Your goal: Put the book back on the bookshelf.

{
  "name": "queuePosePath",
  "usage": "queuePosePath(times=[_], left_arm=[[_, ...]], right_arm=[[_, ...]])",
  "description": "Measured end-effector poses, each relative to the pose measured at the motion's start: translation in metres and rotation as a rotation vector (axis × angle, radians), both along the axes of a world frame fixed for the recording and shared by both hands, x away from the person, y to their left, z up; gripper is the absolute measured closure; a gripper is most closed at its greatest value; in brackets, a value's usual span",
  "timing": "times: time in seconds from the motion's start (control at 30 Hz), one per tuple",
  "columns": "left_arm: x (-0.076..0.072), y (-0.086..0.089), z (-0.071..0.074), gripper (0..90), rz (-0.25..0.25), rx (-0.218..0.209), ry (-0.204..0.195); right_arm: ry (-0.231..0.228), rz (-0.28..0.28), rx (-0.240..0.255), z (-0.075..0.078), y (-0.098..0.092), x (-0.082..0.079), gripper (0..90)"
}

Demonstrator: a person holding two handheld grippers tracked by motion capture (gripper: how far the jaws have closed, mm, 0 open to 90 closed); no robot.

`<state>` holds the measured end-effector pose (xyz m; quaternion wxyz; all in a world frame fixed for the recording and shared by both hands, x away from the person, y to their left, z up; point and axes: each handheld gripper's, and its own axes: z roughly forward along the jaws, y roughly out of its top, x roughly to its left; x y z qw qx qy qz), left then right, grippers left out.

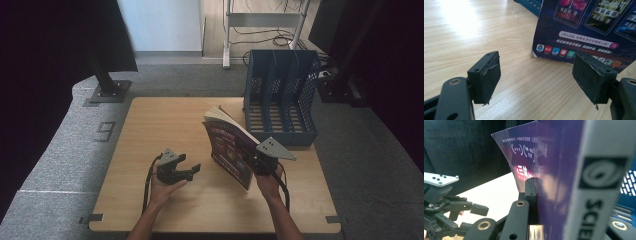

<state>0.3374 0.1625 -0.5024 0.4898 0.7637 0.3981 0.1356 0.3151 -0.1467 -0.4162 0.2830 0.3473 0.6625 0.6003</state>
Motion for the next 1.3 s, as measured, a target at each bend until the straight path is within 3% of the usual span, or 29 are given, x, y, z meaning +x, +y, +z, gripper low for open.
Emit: queuePosePath(times=[0.17,0.37,0.6,1.3], left_arm=[[0.0,0.001,-0.001,22.6,-0.015,-0.026,0.017],[-0.002,-0.001,-0.002,22.6,-0.017,-0.01,0.014],[-0.001,0.001,-0.003,22.7,-0.014,-0.022,0.033],[-0.003,0.008,-0.001,22.8,0.003,-0.023,0.02]], right_arm=[[-0.005,-0.01,0.002,0.005,-0.001,0.0,81.7],[-0.017,-0.019,0.013,0.014,-0.005,-0.001,81.7],[-0.03,-0.032,0.02,0.023,-0.009,0.0,81.7],[-0.052,-0.054,0.043,0.036,-0.017,0.004,81.7]])
